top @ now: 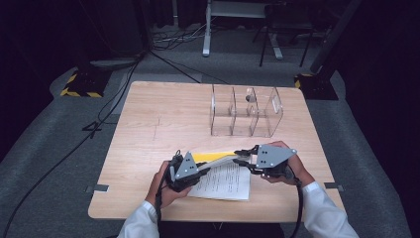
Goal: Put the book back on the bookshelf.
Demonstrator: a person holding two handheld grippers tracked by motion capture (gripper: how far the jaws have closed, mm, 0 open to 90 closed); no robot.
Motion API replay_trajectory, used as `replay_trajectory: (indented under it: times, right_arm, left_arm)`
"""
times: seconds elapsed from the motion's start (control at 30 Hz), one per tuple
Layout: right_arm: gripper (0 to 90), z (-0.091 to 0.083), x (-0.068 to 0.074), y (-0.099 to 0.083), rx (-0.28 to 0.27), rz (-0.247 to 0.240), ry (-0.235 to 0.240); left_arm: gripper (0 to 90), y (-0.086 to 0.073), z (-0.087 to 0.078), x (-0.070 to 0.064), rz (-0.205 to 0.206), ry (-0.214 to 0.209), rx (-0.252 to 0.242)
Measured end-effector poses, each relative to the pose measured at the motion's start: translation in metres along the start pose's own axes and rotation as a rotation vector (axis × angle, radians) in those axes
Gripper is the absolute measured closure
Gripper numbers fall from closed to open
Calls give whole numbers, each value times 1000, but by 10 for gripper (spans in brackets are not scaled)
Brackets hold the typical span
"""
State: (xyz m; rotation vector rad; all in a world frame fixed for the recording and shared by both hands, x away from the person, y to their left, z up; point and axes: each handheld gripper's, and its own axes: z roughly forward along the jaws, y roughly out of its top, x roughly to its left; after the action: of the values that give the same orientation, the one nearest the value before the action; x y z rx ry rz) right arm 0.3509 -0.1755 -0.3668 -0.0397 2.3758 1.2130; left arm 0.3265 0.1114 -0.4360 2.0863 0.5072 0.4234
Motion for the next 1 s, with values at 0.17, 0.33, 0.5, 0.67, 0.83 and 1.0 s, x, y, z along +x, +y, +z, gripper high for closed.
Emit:
replay_trajectory:
  times: [0.17,0.33,0.5,0.67,0.83,1.0]
  right_arm:
    - [496,-13,-10,-10,-54,111,-78]
    - [436,-24,-27,-54,-45,314,-180]
    - [383,-4,-26,-93,24,461,-151]
    - [356,22,-14,-94,39,462,-98]
    - [363,29,-8,-82,-36,470,-81]
    - [397,26,-8,-75,-58,471,-131]
  left_arm:
    - [785,-6,-7,10,-52,-30,-48]
    - [784,-11,-13,16,-87,-42,-76]
    - [780,-13,-12,16,-91,-53,-77]
    - [777,-13,-11,15,-86,-60,-73]
    - [771,-14,-5,12,-80,-85,-63]
    - [770,-12,0,14,-109,-114,-80]
